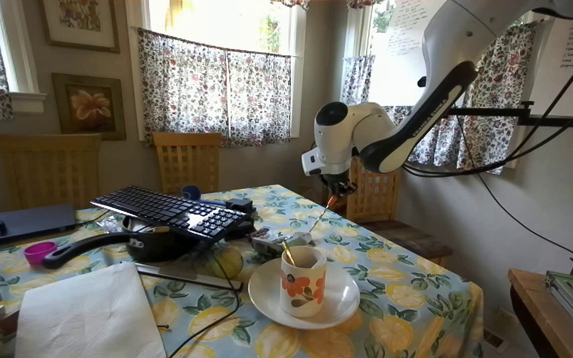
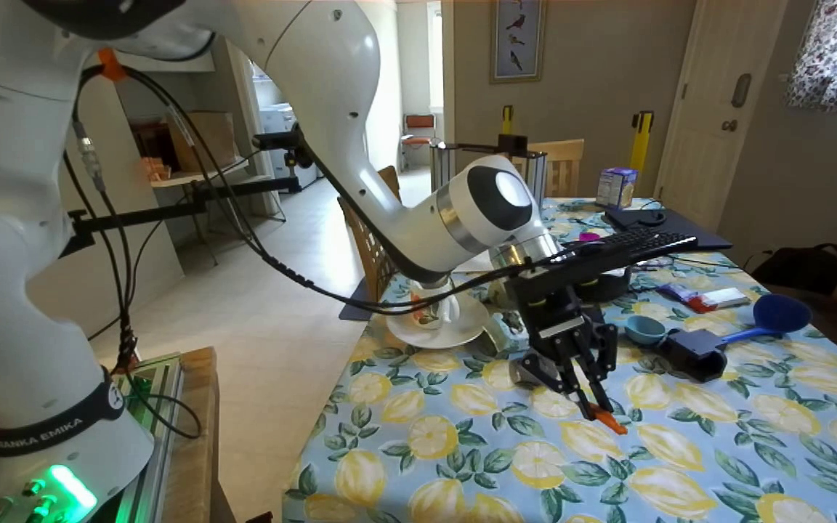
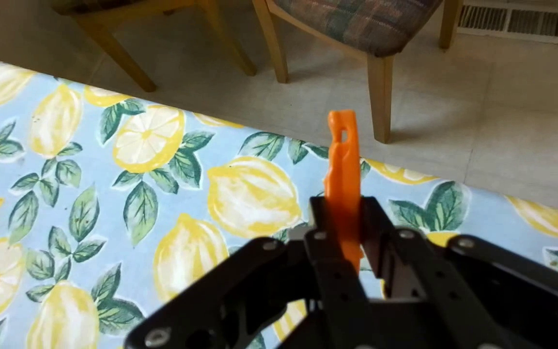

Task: Use the spatula to pick up the packet and put it on the plate

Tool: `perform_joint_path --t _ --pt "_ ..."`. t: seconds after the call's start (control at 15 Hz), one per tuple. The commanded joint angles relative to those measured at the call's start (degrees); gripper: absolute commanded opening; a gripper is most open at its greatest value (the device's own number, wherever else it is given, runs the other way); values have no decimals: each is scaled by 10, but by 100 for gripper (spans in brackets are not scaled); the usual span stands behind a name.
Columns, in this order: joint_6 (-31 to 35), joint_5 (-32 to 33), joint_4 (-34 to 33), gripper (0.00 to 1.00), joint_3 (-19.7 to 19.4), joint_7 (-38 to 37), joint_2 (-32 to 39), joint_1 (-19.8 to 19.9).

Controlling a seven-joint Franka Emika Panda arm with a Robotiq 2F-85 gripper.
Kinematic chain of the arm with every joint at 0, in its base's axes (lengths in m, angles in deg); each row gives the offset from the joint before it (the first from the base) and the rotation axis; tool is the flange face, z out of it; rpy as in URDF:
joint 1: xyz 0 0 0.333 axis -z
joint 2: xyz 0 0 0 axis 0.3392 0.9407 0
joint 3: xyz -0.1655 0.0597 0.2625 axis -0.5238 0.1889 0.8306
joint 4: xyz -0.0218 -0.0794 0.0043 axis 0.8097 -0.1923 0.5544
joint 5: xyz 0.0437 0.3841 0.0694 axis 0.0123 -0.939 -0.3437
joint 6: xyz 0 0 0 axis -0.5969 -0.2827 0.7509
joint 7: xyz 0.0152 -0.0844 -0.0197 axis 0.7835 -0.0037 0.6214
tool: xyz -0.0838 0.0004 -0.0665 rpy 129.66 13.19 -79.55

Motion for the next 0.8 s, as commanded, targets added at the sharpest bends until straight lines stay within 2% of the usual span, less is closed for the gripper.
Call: perform_joint_path --t 0.0,0.73 --pt "-41 9 -24 5 15 16 9 -5" --pt "-67 -1 -48 5 40 19 43 -8"
